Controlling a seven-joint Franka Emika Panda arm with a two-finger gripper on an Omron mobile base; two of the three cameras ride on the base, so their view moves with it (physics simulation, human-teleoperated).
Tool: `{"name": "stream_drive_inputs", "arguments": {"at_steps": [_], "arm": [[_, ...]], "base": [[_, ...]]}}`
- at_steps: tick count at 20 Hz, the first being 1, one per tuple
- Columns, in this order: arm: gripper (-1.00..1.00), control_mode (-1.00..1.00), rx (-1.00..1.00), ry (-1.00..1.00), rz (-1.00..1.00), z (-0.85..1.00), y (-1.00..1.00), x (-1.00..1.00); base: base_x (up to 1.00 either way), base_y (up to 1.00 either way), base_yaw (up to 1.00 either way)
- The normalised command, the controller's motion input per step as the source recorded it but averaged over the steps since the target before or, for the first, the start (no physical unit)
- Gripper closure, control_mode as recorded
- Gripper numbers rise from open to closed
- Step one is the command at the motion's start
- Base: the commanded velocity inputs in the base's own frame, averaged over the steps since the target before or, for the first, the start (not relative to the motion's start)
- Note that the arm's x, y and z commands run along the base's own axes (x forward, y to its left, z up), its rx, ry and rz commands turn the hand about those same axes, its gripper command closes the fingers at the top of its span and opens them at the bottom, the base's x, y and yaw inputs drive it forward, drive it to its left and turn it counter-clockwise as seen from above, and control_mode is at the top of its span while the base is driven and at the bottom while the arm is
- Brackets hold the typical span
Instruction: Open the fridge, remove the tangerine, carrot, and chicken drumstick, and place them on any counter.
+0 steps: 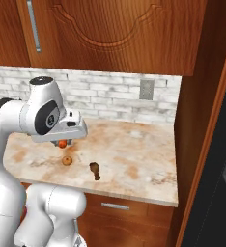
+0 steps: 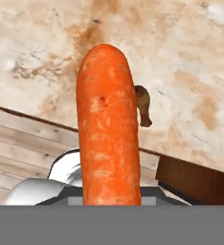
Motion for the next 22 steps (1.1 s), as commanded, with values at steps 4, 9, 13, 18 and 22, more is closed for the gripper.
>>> {"name": "stream_drive_inputs", "arguments": {"at_steps": [4, 9, 13, 18, 22], "arm": [[1.0, -1.0, -0.03, 0.07, 0.04, -0.8, 0.0, 0.71], [1.0, -1.0, -0.02, 0.04, 0.04, -0.78, 0.0, 0.7], [1.0, -1.0, 0.12, 0.11, 0.02, -0.29, 0.0, 0.72], [1.0, -1.0, 0.04, 0.02, 0.02, -0.46, 0.12, 0.53], [1.0, -1.0, 0.0, 0.0, 0.0, -0.6, 0.31, 0.41]], "base": [[0.0, 0.0, 0.0], [0.0, 0.0, 0.0], [0.0, 0.0, 0.0], [0.0, 0.0, 0.0], [0.0, 0.0, 0.0]]}}
